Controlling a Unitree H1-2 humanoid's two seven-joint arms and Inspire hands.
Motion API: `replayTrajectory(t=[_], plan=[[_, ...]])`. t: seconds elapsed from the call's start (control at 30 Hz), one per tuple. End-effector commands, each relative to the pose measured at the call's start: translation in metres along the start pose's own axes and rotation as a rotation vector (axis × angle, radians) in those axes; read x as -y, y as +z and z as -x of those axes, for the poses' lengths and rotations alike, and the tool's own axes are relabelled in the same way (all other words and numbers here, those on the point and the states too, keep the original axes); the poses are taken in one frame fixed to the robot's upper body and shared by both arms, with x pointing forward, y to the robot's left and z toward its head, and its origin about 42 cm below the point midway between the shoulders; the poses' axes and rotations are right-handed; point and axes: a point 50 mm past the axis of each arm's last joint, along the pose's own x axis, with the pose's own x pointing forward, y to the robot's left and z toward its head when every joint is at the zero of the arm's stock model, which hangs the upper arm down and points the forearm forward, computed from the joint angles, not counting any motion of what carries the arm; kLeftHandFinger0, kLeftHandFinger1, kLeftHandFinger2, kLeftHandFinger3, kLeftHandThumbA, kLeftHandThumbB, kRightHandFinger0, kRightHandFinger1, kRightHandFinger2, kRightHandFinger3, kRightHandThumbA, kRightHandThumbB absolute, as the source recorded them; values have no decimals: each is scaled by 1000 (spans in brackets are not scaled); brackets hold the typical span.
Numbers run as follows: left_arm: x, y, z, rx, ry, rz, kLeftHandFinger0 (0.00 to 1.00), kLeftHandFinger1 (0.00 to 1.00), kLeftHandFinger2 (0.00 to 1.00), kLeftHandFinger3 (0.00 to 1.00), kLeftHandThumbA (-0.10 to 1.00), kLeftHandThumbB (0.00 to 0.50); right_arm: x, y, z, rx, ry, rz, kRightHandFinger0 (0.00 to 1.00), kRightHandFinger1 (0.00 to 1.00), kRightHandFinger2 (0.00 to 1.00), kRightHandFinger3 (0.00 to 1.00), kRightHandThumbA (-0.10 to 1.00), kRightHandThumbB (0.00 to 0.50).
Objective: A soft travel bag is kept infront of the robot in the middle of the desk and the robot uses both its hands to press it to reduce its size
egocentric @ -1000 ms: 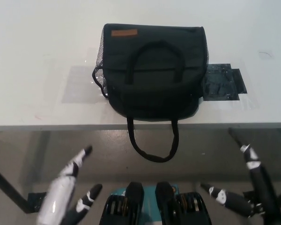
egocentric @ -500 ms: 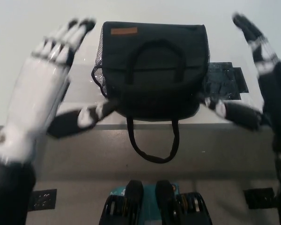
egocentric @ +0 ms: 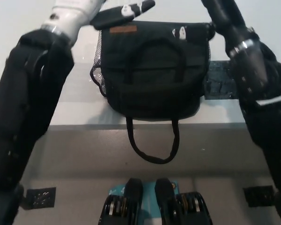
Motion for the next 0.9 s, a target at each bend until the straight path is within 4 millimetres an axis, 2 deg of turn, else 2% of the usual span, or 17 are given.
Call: replayTrajectory(t=[0.0, 0.03, 0.17, 0.33, 0.43, 0.5, 0.6, 0.7, 0.77, 0.87], plan=[[-26, 2, -36, -38, 42, -52, 1000, 1000, 1000, 1000, 1000, 310, 9, 11, -35, -38, -39, -20, 1000, 1000, 1000, 1000, 1000, 318], [-24, 3, -43, -58, 28, -52, 1000, 1000, 1000, 1000, 1000, 322, 6, 7, -40, -58, -31, -41, 1000, 1000, 1000, 1000, 1000, 300], [-13, 3, -60, -105, -13, -47, 1000, 1000, 1000, 1000, 1000, 350, -6, -5, -49, -120, -11, -93, 1000, 1000, 1000, 1000, 1000, 310], [8, 6, -73, -145, -67, -28, 1000, 1000, 1000, 1000, 1000, 351, -24, -24, -50, -188, 10, -166, 1000, 1000, 1000, 1000, 1000, 326], [15, 7, -75, -155, -78, -18, 1000, 1000, 1000, 1000, 1000, 346, -29, -29, -49, -206, 12, -175, 1000, 1000, 1000, 1000, 1000, 319], [27, 7, -76, -165, -82, 5, 1000, 1000, 1000, 1000, 1000, 333, -39, -35, -47, -223, 20, -188, 1000, 1000, 1000, 1000, 1000, 294], [38, 8, -78, -193, -110, 16, 1000, 1000, 1000, 1000, 1000, 330, -46, -39, -45, -258, 28, -230, 1000, 1000, 1000, 1000, 1000, 286], [51, 7, -78, -215, -120, 49, 1000, 1000, 1000, 1000, 1000, 328, -54, -43, -43, -267, 31, -235, 1000, 1000, 1000, 1000, 1000, 253], [58, 7, -75, -217, -133, 70, 1000, 1000, 1000, 1000, 1000, 329, -59, -46, -41, -266, 32, -236, 1000, 1000, 1000, 1000, 1000, 249], [72, 6, -68, -224, -131, 84, 1000, 1000, 1000, 1000, 1000, 328, -68, -50, -35, -265, 33, -249, 1000, 1000, 1000, 1000, 1000, 214]])
